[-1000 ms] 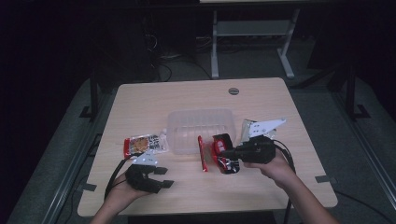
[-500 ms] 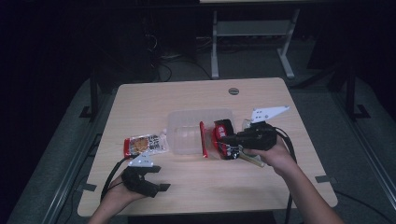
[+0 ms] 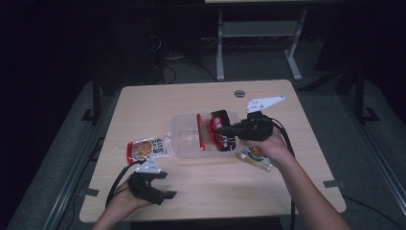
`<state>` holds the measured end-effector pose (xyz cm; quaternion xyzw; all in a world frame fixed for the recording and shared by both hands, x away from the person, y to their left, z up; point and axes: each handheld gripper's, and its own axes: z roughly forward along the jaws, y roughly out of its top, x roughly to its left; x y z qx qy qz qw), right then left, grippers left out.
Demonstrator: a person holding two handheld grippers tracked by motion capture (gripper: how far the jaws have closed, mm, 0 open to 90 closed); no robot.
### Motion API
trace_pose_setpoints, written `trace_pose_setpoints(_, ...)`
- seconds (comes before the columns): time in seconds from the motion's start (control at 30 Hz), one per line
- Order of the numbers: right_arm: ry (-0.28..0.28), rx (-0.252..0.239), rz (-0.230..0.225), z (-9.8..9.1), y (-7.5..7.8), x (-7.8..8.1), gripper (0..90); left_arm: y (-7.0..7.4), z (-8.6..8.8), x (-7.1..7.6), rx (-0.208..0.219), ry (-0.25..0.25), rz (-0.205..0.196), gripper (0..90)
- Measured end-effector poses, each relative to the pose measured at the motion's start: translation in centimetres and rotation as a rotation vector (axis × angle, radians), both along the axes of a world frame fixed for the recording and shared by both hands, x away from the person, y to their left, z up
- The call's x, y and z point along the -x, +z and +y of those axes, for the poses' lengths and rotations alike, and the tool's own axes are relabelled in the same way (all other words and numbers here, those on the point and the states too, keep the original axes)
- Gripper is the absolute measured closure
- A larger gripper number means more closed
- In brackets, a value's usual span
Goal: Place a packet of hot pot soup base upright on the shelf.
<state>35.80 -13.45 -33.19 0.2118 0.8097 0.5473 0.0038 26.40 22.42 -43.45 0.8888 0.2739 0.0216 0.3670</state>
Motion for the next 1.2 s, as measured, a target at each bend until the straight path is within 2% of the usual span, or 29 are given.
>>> trace_pose_setpoints(0.17,0.009,0.012,-0.007,1.4,0.3,-0.9,89.8,0.0,0.0,0.0,0.0,-0.002,-0.002,19.0)
trace_pose_setpoints(0.57,0.021,0.0,0.008,4.6,0.4,-2.8,89.8,0.1,-0.1,0.0,0.007,-0.001,-0.003,19.0)
trace_pose_setpoints(0.8,0.028,0.004,0.034,6.9,-0.5,-3.8,89.8,0.1,-0.1,0.0,0.013,-0.005,-0.001,19.0)
trace_pose_setpoints(0.97,0.035,0.014,0.037,7.9,-0.9,-4.1,89.8,0.1,0.0,0.0,0.014,-0.005,-0.012,19.0)
trace_pose_setpoints(1.1,0.027,0.042,0.041,8.6,-1.6,-4.3,89.7,0.1,0.0,0.1,0.015,-0.004,-0.006,19.0)
trace_pose_setpoints(1.2,0.023,0.045,0.05,8.7,-1.8,-4.5,89.7,0.1,0.0,0.1,0.014,-0.005,-0.004,19.0)
